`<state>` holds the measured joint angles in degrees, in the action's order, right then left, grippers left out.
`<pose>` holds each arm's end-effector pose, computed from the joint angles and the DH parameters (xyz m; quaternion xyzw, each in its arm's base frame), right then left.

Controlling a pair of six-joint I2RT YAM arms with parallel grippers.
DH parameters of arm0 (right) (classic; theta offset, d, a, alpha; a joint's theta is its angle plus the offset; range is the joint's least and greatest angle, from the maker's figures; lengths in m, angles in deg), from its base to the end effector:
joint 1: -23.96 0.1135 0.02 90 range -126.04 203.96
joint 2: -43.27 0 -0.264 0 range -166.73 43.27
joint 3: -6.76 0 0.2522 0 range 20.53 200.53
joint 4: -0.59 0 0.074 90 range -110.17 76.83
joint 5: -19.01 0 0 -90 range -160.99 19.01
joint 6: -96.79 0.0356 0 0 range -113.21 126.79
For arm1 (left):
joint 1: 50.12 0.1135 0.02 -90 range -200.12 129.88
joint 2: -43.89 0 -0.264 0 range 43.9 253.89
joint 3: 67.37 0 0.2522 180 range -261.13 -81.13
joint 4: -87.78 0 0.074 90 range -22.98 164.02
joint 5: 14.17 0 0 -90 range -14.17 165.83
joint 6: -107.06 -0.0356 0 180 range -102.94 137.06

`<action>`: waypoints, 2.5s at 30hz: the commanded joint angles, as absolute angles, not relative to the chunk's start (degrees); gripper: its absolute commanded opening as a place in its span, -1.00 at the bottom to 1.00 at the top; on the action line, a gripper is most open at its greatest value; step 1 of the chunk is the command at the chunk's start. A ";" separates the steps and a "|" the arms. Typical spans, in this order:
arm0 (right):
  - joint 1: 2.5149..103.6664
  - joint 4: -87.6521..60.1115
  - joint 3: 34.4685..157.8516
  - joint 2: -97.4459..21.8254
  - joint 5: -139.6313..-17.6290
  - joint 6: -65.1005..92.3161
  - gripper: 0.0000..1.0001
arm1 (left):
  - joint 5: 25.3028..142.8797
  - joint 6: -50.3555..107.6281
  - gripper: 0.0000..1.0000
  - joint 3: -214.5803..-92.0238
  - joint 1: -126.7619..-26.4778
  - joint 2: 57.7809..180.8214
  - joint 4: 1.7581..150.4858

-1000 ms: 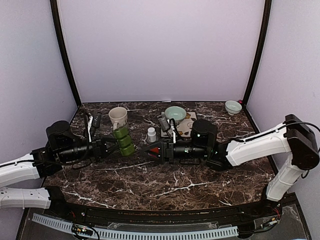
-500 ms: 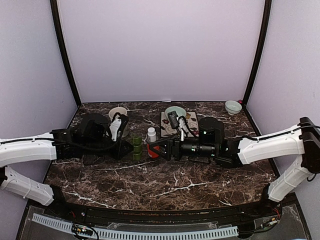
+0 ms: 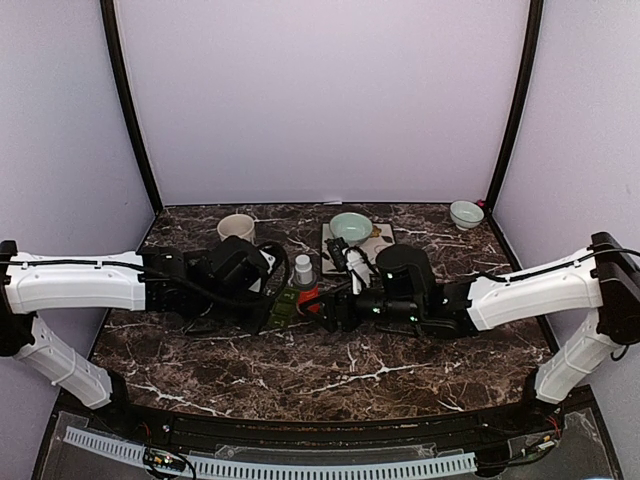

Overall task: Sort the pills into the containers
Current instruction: Pass from the left arm to the right

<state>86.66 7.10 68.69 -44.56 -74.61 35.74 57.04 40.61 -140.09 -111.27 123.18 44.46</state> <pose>0.1540 0.3033 0.2308 -0.2542 0.7753 0.4323 0.3840 0.1504 -0.2492 0.2617 0.2457 0.8954 -0.1146 0.3533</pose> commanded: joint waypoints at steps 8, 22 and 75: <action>87.77 4.18 70.18 -45.41 -65.08 35.47 0.36 | 65.15 37.42 -1.00 -136.48 -111.47 121.98 43.36; 88.03 3.74 67.00 -44.77 -68.47 29.93 0.38 | 79.10 24.26 -1.00 -137.83 -110.77 124.69 43.01; 87.00 2.12 67.93 -50.45 -98.93 25.85 -0.52 | 90.40 7.05 -1.00 -142.44 -110.85 124.49 39.63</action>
